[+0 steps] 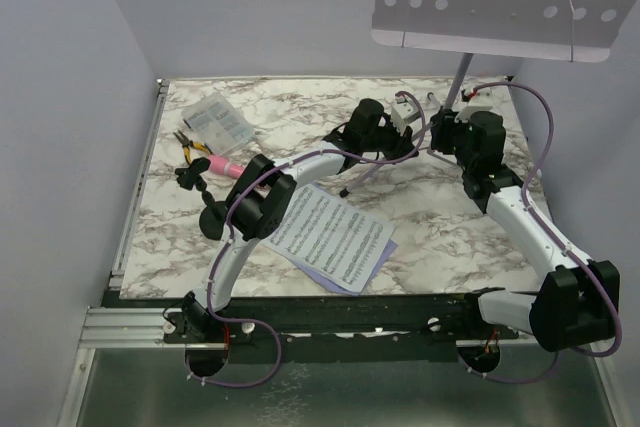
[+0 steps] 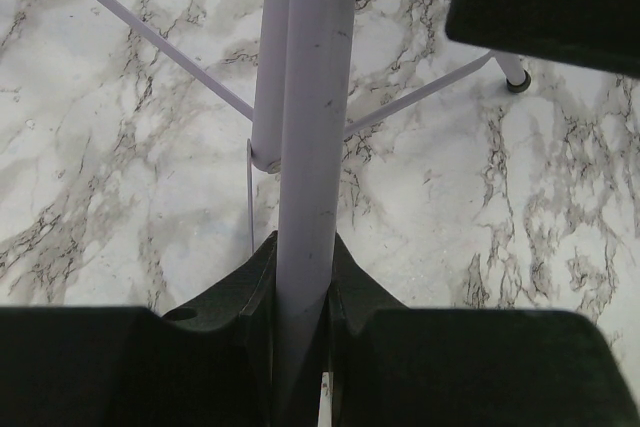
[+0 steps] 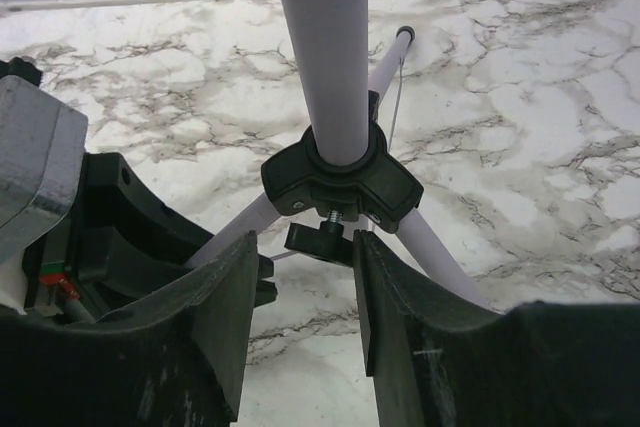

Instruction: Set up the instrument practice props

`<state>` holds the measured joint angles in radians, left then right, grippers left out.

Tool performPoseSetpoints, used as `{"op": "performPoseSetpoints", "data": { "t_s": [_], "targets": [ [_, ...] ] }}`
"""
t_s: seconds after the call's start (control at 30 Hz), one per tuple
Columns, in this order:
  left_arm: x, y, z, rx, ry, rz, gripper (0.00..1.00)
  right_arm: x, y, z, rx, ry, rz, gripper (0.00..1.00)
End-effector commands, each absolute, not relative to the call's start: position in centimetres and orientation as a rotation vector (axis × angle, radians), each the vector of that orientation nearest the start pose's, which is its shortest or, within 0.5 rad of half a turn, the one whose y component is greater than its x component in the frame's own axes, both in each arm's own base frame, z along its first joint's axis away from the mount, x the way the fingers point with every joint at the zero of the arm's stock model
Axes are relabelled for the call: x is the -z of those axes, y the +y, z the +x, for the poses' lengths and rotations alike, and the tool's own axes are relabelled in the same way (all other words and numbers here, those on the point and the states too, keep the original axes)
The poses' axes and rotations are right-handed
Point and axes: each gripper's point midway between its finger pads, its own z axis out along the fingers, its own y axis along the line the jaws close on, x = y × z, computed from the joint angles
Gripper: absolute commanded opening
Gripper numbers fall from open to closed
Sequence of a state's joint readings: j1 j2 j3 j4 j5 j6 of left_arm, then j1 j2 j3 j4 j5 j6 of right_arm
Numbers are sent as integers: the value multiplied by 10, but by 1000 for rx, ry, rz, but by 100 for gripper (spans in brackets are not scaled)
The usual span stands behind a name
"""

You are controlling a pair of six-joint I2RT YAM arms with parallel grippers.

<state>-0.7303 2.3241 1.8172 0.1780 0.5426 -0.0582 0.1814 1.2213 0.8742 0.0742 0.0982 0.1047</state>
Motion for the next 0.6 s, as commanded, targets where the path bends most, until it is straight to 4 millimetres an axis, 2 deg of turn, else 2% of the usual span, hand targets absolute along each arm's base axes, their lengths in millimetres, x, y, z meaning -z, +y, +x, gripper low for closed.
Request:
{"op": "performPoseSetpoints", "data": {
  "t_s": [0.0, 0.13, 0.23, 0.33, 0.47, 0.57],
  "targets": [
    [-38, -444, 411, 933, 2109, 935, 0, -224, 53, 416, -70, 1840, 64, 46],
    [-37, -443, 410, 925, 2111, 936, 0, -225, 47, 425, -37, 1833, 109, 39],
    [-36, -443, 410, 921, 2110, 935, 0, -229, 39, 429, -43, 1816, 254, 28],
    [-36, -444, 410, 926, 2109, 936, 0, -234, 41, 429, -114, 1777, 358, 27],
    [-36, -444, 410, 922, 2109, 936, 0, -242, 50, 431, -188, 1758, 365, 30],
    [-35, -443, 409, 925, 2112, 938, 0, -241, 47, 432, -184, 1757, 407, 31]
  ]
}}
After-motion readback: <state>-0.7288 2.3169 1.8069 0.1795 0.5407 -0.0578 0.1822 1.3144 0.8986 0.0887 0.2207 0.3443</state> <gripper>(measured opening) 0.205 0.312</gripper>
